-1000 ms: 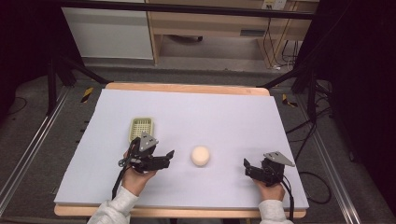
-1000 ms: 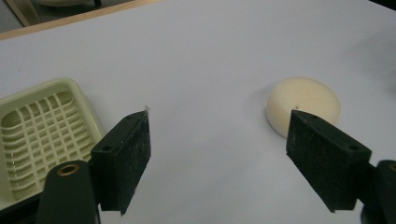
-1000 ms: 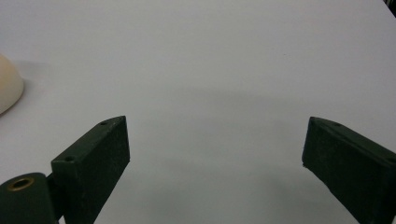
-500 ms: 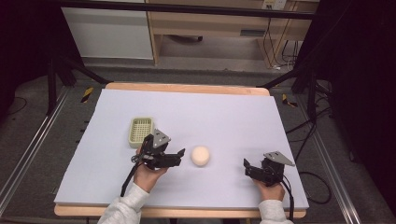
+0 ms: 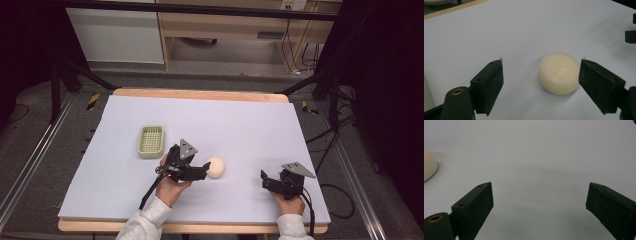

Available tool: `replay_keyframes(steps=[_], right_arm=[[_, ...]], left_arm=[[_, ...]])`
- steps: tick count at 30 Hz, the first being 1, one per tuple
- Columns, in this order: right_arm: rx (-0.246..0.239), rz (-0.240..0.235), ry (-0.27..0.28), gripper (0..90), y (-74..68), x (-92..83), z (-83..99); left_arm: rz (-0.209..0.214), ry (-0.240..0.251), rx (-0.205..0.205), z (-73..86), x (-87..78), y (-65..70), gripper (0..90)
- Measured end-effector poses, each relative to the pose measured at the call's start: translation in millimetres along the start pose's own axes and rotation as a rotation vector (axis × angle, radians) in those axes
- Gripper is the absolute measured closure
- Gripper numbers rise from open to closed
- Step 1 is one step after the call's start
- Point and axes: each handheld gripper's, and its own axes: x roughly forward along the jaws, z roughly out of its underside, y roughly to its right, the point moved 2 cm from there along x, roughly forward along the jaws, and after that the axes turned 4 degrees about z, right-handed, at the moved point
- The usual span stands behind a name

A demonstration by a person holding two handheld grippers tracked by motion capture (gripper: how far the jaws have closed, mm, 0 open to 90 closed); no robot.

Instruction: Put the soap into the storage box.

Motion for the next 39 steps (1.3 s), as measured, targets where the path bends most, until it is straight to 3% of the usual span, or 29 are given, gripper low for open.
replay_keyframes(steps=[39], right_arm=[[-0.010, -0.006, -0.008, 7.8, -0.7, 1.0, 0.0]], left_arm=[[0.039, -0.089, -0.015, 5.1, 51.3, 20.8, 13.0]])
